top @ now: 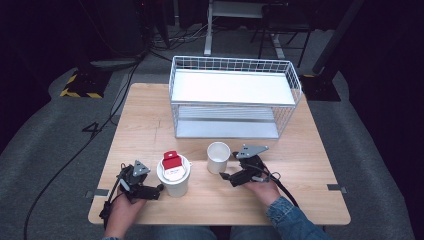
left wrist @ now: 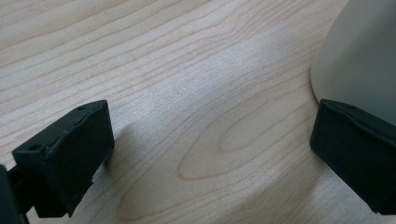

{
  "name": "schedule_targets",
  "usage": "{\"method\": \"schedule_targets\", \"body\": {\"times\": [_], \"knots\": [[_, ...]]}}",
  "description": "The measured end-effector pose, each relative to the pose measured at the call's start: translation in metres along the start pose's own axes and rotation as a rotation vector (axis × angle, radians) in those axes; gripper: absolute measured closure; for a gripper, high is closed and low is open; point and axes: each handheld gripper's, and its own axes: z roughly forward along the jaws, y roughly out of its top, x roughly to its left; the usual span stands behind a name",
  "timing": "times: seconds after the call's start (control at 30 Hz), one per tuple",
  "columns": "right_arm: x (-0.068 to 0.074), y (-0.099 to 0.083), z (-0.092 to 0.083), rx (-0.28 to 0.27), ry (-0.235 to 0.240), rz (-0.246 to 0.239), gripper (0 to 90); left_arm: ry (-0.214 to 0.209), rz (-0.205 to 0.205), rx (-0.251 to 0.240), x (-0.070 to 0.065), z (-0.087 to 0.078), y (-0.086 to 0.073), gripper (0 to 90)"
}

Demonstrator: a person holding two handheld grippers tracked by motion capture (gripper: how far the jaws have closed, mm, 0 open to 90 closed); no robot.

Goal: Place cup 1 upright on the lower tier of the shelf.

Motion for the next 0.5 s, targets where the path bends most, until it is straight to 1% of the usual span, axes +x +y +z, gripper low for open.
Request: {"method": "schedule_targets", "body": {"times": [0.1,0.13,0.17,0.27,0.4,0.47,0.5], "knots": [[0.002,0.000,0.009,-0.009,0.003,0.002,6.1,-0.002,-0.002,0.001,0.000,0.000,0.000,0.3],[0.003,0.001,0.014,-0.027,0.004,0.008,6.7,-0.003,-0.002,0.002,0.000,0.000,0.000,0.2],[0.003,0.001,0.016,-0.031,0.006,0.016,7.2,-0.002,-0.002,0.003,0.000,0.000,0.000,0.3],[0.003,0.001,0.020,-0.041,0.011,0.017,9.5,-0.003,0.001,0.003,0.000,0.000,0.001,0.2],[0.004,0.001,0.025,-0.058,0.002,0.015,14.6,-0.002,0.005,0.003,0.000,0.000,0.001,0.2],[0.004,0.001,0.028,-0.058,-0.004,0.013,14.8,-0.003,0.005,0.003,0.000,0.000,0.001,0.3],[0.004,0.002,0.029,-0.067,-0.010,0.006,15.5,-0.003,0.005,0.003,0.000,0.000,0.001,0.2]]}}
